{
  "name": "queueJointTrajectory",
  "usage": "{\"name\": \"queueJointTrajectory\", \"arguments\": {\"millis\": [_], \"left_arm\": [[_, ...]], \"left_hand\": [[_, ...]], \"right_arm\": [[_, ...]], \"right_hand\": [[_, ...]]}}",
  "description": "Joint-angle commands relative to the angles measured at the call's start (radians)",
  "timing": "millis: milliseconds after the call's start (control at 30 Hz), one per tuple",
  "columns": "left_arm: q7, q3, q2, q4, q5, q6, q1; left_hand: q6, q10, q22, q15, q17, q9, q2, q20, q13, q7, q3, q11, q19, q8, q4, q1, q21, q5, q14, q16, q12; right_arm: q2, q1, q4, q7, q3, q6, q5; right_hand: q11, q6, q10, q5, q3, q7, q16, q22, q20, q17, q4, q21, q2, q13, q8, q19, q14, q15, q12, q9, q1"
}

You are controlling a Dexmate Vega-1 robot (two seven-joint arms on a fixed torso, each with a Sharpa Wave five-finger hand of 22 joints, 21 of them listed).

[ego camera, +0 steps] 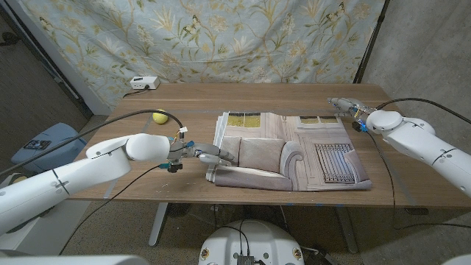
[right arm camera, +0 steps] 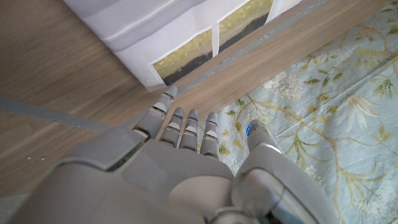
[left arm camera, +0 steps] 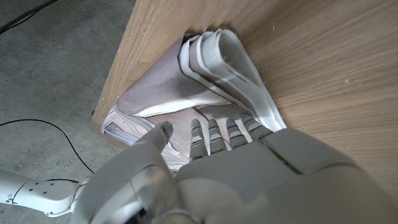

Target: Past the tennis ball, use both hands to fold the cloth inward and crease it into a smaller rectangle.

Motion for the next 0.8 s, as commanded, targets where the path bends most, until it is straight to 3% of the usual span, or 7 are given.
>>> {"name": "queueJointTrajectory", "arguments": {"millis": [33,300,533,800], "left_arm": [[-0.032,0.021,-0.019,0.013,0.007,0.010,-0.031],[-0.044,0.031,-0.030,0.028,0.008,0.001,-0.049],[-0.057,0.038,-0.036,0.038,0.011,-0.007,-0.062],[-0.073,0.049,-0.047,0.051,0.012,-0.014,-0.076]], "left_hand": [[0.021,0.018,0.001,-0.004,-0.001,0.002,0.002,-0.001,0.000,-0.001,0.005,0.001,-0.007,0.007,0.010,-0.016,0.005,0.006,0.019,0.003,0.007],[0.029,0.031,0.001,-0.010,-0.004,0.002,0.000,-0.003,0.000,-0.002,0.011,-0.002,-0.008,0.006,0.015,-0.022,0.006,0.007,0.032,0.003,0.008],[0.032,0.035,0.001,-0.013,-0.006,0.002,-0.002,-0.008,-0.001,-0.001,0.015,-0.002,-0.009,0.004,0.015,-0.025,0.007,0.008,0.034,0.000,0.007],[0.035,0.037,0.001,-0.016,-0.009,0.002,-0.003,-0.010,-0.001,-0.002,0.021,-0.004,-0.010,0.002,0.014,-0.026,0.007,0.009,0.040,-0.002,0.005]], "right_arm": [[-0.038,0.060,-0.049,0.043,-0.055,-0.115,-0.079],[-0.055,0.098,-0.089,0.069,-0.093,-0.206,-0.138],[-0.059,0.118,-0.111,0.084,-0.112,-0.269,-0.168],[-0.064,0.194,-0.139,0.144,-0.203,-0.404,-0.274]], "right_hand": [[0.002,-0.008,-0.003,0.003,0.004,-0.001,-0.006,0.003,0.004,-0.002,-0.008,0.003,-0.001,0.004,0.001,0.001,-0.001,0.000,0.002,0.004,0.011],[-0.016,-0.009,0.010,0.004,0.012,0.000,-0.007,0.003,0.008,-0.008,-0.025,0.005,-0.005,0.005,0.002,0.003,0.002,0.012,0.008,0.003,0.033],[-0.019,0.001,0.031,0.003,0.014,0.020,-0.004,0.002,0.019,-0.012,-0.043,0.008,-0.021,0.004,0.007,0.013,0.014,0.021,0.015,0.002,0.051],[-0.012,0.032,0.083,0.005,0.021,0.040,-0.001,0.001,0.028,-0.017,-0.069,0.007,-0.051,0.001,0.018,0.019,0.034,0.018,0.027,0.000,0.095]]}}
